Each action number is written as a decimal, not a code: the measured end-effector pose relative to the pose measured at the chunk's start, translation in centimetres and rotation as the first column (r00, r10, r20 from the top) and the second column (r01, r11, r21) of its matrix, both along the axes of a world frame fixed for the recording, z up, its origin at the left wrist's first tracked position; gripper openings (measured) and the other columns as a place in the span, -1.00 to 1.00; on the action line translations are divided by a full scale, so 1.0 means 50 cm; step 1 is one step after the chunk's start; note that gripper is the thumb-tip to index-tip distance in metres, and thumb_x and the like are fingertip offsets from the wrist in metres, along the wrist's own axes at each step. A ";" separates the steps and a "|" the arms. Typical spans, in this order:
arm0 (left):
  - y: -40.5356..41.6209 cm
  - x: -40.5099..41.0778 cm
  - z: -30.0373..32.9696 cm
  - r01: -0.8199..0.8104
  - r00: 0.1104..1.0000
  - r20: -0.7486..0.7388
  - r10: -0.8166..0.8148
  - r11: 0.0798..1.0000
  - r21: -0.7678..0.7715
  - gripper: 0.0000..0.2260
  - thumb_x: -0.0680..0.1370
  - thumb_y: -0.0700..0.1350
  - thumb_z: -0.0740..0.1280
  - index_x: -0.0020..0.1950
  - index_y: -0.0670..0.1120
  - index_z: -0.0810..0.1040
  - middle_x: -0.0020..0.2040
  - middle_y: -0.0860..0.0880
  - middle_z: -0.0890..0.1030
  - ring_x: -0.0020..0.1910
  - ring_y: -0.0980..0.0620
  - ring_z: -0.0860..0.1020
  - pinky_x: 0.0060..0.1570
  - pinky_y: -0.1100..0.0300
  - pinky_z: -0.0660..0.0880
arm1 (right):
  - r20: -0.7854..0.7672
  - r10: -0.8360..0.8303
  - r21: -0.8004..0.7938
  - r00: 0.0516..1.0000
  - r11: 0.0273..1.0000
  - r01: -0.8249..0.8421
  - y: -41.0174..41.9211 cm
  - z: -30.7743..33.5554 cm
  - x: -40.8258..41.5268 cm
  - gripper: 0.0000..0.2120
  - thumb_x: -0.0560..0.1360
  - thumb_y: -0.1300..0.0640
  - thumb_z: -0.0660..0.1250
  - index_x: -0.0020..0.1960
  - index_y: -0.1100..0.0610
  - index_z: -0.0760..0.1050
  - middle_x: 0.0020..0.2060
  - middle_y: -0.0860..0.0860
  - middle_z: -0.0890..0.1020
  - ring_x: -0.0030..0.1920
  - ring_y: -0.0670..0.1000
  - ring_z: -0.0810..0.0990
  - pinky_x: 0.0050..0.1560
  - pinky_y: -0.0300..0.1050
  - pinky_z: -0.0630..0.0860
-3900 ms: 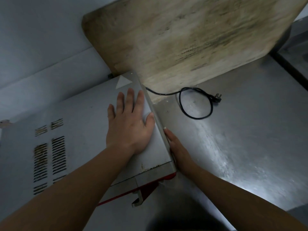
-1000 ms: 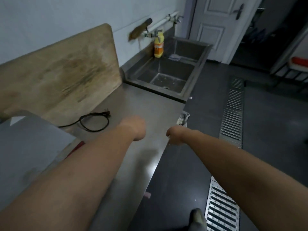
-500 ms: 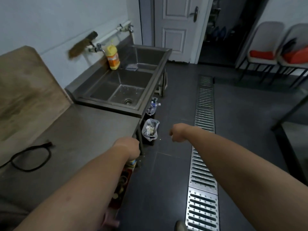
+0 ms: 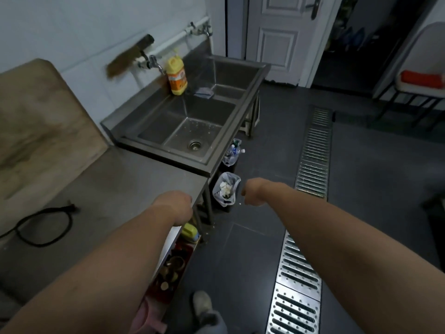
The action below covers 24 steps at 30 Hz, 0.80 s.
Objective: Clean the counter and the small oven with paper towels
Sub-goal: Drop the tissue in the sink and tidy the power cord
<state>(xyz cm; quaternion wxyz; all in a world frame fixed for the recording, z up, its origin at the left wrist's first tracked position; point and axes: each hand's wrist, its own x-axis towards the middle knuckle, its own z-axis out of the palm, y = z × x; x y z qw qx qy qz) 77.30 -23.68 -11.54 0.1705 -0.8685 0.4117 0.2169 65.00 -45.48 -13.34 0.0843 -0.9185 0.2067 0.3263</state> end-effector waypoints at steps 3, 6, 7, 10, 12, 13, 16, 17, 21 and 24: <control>-0.013 0.066 -0.008 0.014 0.999 -0.038 -0.014 1.000 -0.003 -0.59 0.63 0.00 0.16 0.48 -0.01 0.41 0.44 -0.10 0.46 0.37 -0.13 0.44 0.32 0.00 0.42 | -0.020 0.066 -0.056 0.998 0.996 -0.067 0.005 0.013 0.088 -0.70 0.57 0.12 0.25 0.26 0.14 0.57 0.20 0.08 0.61 0.13 0.15 0.59 0.01 -0.09 0.52; -0.026 0.160 -0.013 0.023 0.998 -0.057 -0.025 0.999 -0.026 -0.56 0.63 0.05 0.15 0.51 0.01 0.38 0.48 -0.11 0.41 0.41 -0.14 0.40 0.38 -0.02 0.38 | -0.022 0.065 -0.115 0.998 0.991 -0.067 -0.002 0.030 0.175 -0.71 0.57 0.09 0.26 0.24 0.17 0.55 0.17 0.07 0.59 0.10 0.15 0.58 0.04 -0.02 0.53; -0.029 0.186 -0.012 0.015 0.998 -0.058 -0.017 0.999 -0.036 -0.55 0.63 0.05 0.15 0.52 0.00 0.36 0.49 -0.12 0.40 0.43 -0.14 0.39 0.40 -0.03 0.36 | 0.005 0.058 -0.112 0.998 0.992 -0.057 -0.004 0.044 0.196 -0.71 0.57 0.10 0.25 0.24 0.16 0.55 0.16 0.08 0.59 0.08 0.15 0.57 0.05 -0.01 0.54; -0.028 0.270 -0.008 0.010 0.998 -0.055 -0.012 0.999 -0.041 -0.55 0.63 0.04 0.15 0.51 -0.02 0.37 0.49 -0.11 0.40 0.43 -0.14 0.39 0.40 -0.01 0.35 | 0.052 0.050 -0.106 0.997 0.993 -0.044 -0.020 0.060 0.268 -0.71 0.54 0.14 0.24 0.23 0.14 0.55 0.14 0.07 0.58 0.03 0.13 0.55 0.02 -0.03 0.52; -0.024 0.317 -0.017 0.012 0.998 -0.064 -0.013 1.000 -0.018 -0.57 0.62 0.04 0.17 0.49 -0.02 0.41 0.48 -0.10 0.42 0.42 -0.13 0.41 0.40 0.00 0.36 | 0.029 0.042 -0.107 0.999 0.994 -0.039 -0.033 0.045 0.297 -0.70 0.54 0.18 0.24 0.25 0.14 0.54 0.10 0.09 0.57 0.01 0.14 0.53 -0.04 -0.08 0.46; -0.021 0.341 -0.022 0.002 0.997 -0.072 -0.003 1.000 -0.010 -0.57 0.63 0.04 0.17 0.49 -0.02 0.41 0.48 -0.10 0.42 0.42 -0.13 0.40 0.40 0.00 0.36 | 0.003 0.039 -0.110 0.999 0.993 -0.039 -0.033 0.044 0.311 -0.70 0.54 0.19 0.23 0.24 0.15 0.55 0.09 0.11 0.56 -0.01 0.14 0.51 -0.05 -0.08 0.45; -0.007 0.403 -0.041 -0.036 0.995 -0.096 0.036 0.999 -0.001 -0.54 0.64 0.05 0.15 0.53 -0.03 0.36 0.51 -0.11 0.38 0.44 -0.13 0.38 0.42 0.00 0.34 | -0.029 0.009 -0.129 1.000 0.992 -0.013 -0.031 0.036 0.352 -0.70 0.57 0.20 0.19 0.26 0.19 0.53 0.22 0.16 0.56 0.03 0.15 0.51 0.03 -0.06 0.45; -0.004 0.410 -0.048 -0.043 0.994 -0.102 0.043 0.999 0.007 -0.54 0.64 0.06 0.15 0.53 -0.03 0.35 0.52 -0.11 0.37 0.45 -0.13 0.38 0.43 0.00 0.33 | -0.020 -0.011 -0.115 1.000 0.993 0.009 -0.029 0.039 0.357 -0.68 0.57 0.21 0.18 0.29 0.20 0.52 0.24 0.16 0.55 0.08 0.16 0.52 0.04 -0.06 0.44; -0.004 0.469 -0.082 -0.044 0.989 -0.135 0.052 0.997 0.060 -0.52 0.64 0.08 0.13 0.55 -0.02 0.32 0.54 -0.10 0.33 0.48 -0.12 0.34 0.46 0.01 0.29 | -0.040 -0.029 -0.087 0.999 0.996 0.025 -0.039 0.043 0.431 -0.66 0.56 0.20 0.22 0.31 0.19 0.50 0.27 0.11 0.55 0.13 0.15 0.55 0.12 -0.09 0.50; -0.008 0.505 -0.102 -0.077 0.982 -0.170 0.082 0.996 0.040 -0.51 0.64 0.08 0.14 0.56 -0.01 0.31 0.56 -0.08 0.31 0.49 -0.11 0.33 0.47 0.00 0.27 | 0.010 -0.046 -0.042 0.999 0.998 0.047 -0.058 0.033 0.501 -0.64 0.53 0.17 0.31 0.31 0.18 0.53 0.21 0.14 0.59 0.20 0.18 0.57 0.20 0.01 0.52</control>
